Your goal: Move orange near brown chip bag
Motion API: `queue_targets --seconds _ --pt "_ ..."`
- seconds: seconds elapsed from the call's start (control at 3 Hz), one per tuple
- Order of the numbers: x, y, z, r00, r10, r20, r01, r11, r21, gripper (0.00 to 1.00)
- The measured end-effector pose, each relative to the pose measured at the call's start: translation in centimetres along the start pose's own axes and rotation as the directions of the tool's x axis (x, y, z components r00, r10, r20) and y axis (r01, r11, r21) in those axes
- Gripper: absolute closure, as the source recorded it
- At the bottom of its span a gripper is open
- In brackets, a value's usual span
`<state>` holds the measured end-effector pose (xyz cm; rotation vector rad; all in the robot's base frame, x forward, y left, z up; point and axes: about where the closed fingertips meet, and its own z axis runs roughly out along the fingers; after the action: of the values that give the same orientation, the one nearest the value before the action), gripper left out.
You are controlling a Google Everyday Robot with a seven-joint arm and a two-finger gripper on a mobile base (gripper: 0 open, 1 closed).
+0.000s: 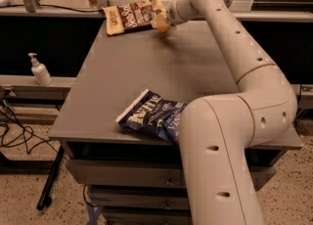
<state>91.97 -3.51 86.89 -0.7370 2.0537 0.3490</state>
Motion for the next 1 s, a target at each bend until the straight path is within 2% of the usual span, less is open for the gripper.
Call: queue_targets --seconds 0.33,0.67,1.0 --pt "-0.2 0.0 -0.1 1.0 0.002 0.003 -0.002 1.0 -0.002 0.0" --pt "-0.7 0.2 -0.3 1.0 0.002 0.016 -0.001 0.9999 -0.012 0.0" --pt "-1.3 -0.2 -2.3 0.999 -0.003 0.033 0.003 1.0 -0.008 0.0"
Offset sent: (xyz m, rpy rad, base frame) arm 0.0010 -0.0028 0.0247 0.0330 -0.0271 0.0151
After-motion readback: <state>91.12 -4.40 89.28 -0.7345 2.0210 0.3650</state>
